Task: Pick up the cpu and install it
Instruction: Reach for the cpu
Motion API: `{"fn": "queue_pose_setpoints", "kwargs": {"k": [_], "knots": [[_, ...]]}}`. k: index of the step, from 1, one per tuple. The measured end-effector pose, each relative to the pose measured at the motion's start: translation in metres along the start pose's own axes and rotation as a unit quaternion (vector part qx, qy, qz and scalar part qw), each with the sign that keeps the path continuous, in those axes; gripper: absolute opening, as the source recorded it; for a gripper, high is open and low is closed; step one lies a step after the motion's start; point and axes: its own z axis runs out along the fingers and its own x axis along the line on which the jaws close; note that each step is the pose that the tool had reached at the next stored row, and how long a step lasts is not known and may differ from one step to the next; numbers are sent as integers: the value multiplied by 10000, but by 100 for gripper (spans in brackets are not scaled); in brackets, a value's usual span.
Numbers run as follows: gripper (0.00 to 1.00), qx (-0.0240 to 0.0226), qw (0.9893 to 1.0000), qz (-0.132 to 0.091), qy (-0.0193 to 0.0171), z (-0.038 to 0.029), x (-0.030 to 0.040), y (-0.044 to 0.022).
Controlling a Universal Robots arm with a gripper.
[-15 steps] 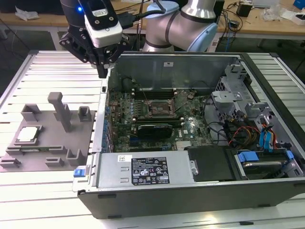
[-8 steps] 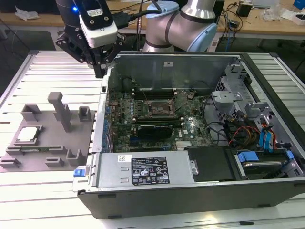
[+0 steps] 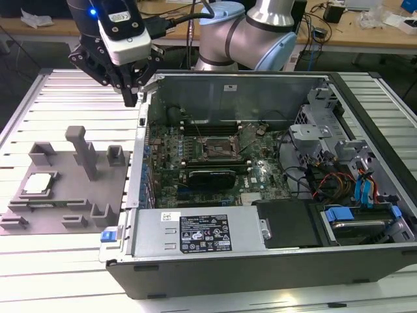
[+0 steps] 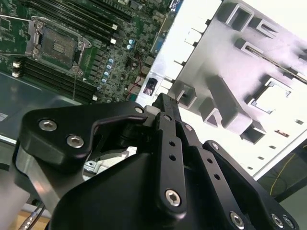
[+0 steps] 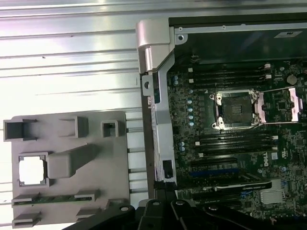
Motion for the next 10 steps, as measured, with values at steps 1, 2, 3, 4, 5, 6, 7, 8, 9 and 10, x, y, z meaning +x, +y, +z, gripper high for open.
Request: {"fn": "queue_pose_setpoints", "kwargs": {"k": [1,2,3,4,5,6,7,8,9,10], "knots": [[11,0,10000,0,-3,-1,17,-1],[11,0,10000,0,-5,-2,29,-2],[11,-1,10000,0,-8,-2,40,-3],[11,-1,10000,0,-10,-2,50,-4],[11,-1,10000,0,-11,-3,59,-4],[11,-1,10000,0,-13,-3,69,-5],[11,-1,10000,0,-15,-4,80,-6],[11,-1,10000,0,-17,-4,89,-7],[11,-1,10000,0,-18,-5,101,-7],[11,-1,10000,0,-20,-5,110,-8]]}}
